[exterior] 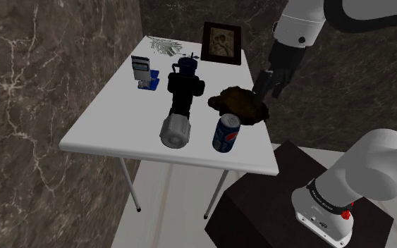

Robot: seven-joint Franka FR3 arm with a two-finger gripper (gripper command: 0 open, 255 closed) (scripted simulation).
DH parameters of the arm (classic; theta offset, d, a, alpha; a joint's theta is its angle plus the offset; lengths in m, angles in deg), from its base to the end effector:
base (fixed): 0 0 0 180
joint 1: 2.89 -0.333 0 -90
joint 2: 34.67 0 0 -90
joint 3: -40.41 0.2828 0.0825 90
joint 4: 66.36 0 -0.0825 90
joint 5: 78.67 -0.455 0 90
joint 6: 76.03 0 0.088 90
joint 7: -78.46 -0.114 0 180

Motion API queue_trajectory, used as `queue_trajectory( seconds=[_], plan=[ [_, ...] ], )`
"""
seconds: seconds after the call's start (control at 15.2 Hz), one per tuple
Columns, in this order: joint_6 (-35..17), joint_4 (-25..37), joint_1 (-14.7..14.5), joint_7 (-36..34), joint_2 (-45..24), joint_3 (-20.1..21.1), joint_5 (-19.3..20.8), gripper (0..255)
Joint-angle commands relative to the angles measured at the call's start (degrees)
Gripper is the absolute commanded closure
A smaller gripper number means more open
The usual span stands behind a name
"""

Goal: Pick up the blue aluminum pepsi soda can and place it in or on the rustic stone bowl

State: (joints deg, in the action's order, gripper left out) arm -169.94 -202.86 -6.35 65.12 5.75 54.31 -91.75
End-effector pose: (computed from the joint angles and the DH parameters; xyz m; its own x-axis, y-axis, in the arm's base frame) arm 0.4015 0.1551 0.5089 0.9978 -0.0098 -0.0660 -0.0136 -0.9983 -0.0565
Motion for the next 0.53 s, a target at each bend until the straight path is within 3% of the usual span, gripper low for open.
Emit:
queue_trajectory(
  seconds=[0.0,0.46],
  plan=[
    [-2.2,0.8,-0.4,-3.5,-1.7,3.1,-1.0,0],
    [-9.3,6.2,-0.2,-16.1,-10.5,14.5,-1.4,0]
  ],
)
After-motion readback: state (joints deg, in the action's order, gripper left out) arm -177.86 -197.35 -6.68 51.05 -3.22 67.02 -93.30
